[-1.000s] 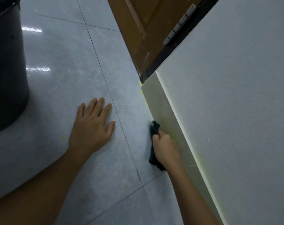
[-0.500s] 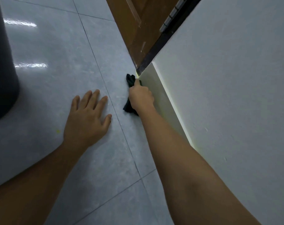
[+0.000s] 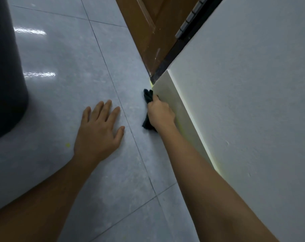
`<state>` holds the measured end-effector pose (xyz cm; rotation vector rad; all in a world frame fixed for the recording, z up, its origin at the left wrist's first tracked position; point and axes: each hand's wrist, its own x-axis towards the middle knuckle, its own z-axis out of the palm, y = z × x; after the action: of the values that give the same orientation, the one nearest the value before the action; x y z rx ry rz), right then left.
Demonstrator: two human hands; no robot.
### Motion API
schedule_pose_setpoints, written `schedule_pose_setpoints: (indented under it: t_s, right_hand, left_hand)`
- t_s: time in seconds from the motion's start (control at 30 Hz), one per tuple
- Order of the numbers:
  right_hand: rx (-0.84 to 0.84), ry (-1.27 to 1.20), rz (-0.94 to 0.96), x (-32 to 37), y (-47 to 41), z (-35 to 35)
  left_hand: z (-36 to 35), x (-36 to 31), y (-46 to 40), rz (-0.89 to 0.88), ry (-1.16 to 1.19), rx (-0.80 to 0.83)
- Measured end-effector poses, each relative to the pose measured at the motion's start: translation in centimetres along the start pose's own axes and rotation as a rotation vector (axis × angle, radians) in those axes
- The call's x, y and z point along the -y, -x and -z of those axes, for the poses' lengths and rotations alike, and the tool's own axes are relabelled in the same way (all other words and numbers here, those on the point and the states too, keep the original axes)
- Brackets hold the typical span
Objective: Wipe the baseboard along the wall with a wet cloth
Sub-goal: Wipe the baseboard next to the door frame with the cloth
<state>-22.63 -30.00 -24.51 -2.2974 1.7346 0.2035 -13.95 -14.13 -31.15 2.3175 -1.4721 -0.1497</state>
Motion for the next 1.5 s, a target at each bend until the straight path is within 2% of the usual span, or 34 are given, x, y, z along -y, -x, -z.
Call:
schedule_pose_setpoints:
  t_s: [0.17, 0.4, 0.5, 0.6, 0.73, 0.93, 1.0, 1.1, 1.23, 1.27, 1.4, 1.5]
  right_hand:
    - [0.013, -0.028, 0.012, 2.7, -3.3, 0.4]
    - [0.038, -0.04, -0.083, -5.4, 6.2, -1.6]
    - [0.037, 0.109, -0.026, -7.0, 9.8, -0.5]
    - [-0.115, 0.363, 0.176, -6.9, 9.7, 1.2]
    - [-0.23, 0.466, 0.153, -4.2, 5.2, 1.6]
    - [0.09, 0.463, 0.088, -8.1, 13.2, -0.9]
    - [-0.07, 0.491, 0.027, -11.3, 12.2, 2.5]
    - [-0.204, 0.479, 0.079, -8.2, 8.1, 4.1]
    - [-0.082, 0.553, 0.172, -5.9, 8.6, 2.2]
    - [-0.105, 0.589, 0.2, -6.7, 9.4, 2.2]
    - [-0.478, 0.801, 0.449, -7.9, 9.2, 2.7]
    - [-0.484, 0.98, 0.642, -5.1, 4.8, 3.6]
  left_hand:
    - [0.0, -0.2, 0.1, 0.001, -0.018, 0.019]
    - [-0.3, 0.6, -0.1, -0.003, -0.049, -0.019]
    - [-0.7, -1.1, 0.5, 0.038, -0.017, -0.032]
    - [-1.9, -5.6, 3.3, -0.079, 0.032, 0.043]
    - [-2.1, -5.9, 3.1, -0.096, -0.011, 0.072]
    - [-2.2, -4.9, 4.9, -0.069, -0.014, 0.107]
    - [-2.0, -8.3, 2.6, -0.13, -0.025, 0.046]
    - [-1.4, -7.6, 0.9, -0.089, -0.036, 0.067]
    - [-2.1, -6.7, 3.3, -0.052, -0.038, 0.095]
    - [-2.2, -6.8, 3.9, -0.051, -0.034, 0.107]
    - [-2.6, -7.3, 4.7, -0.058, -0.022, 0.115]
    - [-2.5, -7.5, 5.0, -0.053, -0.011, 0.107]
